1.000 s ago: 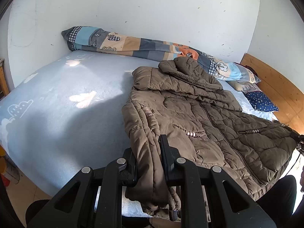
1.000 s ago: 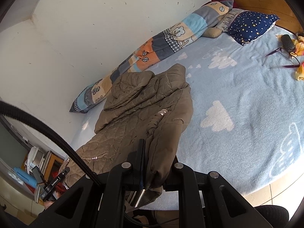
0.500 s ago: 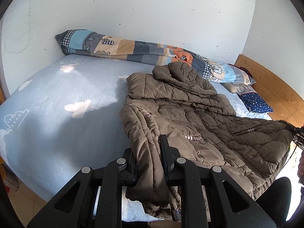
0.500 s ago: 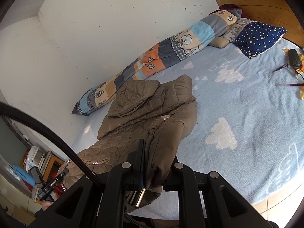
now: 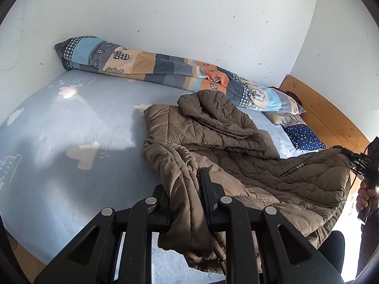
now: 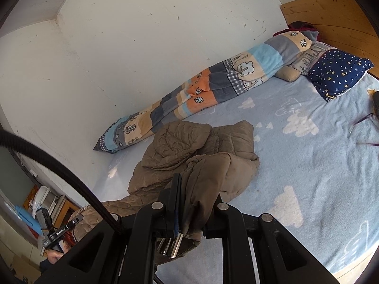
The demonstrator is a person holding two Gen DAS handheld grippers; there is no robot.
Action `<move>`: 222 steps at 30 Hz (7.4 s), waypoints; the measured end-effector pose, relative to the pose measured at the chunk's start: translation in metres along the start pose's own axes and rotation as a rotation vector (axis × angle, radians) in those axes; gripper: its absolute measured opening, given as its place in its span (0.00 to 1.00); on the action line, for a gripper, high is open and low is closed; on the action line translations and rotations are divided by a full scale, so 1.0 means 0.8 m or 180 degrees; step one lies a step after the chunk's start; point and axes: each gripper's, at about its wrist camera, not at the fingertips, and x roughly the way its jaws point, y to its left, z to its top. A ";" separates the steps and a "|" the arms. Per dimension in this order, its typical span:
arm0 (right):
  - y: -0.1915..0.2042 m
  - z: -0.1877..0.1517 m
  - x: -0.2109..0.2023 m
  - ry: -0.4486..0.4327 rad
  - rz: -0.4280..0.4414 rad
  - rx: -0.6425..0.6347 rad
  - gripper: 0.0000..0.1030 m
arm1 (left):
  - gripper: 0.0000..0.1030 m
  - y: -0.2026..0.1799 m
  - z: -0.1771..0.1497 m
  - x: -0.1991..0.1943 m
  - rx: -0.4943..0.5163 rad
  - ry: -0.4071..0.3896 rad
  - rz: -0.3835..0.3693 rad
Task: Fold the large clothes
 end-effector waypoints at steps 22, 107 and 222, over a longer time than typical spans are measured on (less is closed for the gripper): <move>-0.017 0.118 0.110 -0.0018 -0.0060 -0.0095 0.14 | 0.19 0.020 0.138 0.099 -0.0081 0.0014 -0.0024; -0.080 0.072 0.412 0.1253 -0.0697 -0.0070 0.57 | 0.70 -0.065 0.113 0.418 0.0432 0.0754 0.0798; -0.273 0.077 0.386 0.1175 0.0048 0.0942 0.83 | 0.75 0.197 0.179 0.529 -0.0417 0.2152 -0.0390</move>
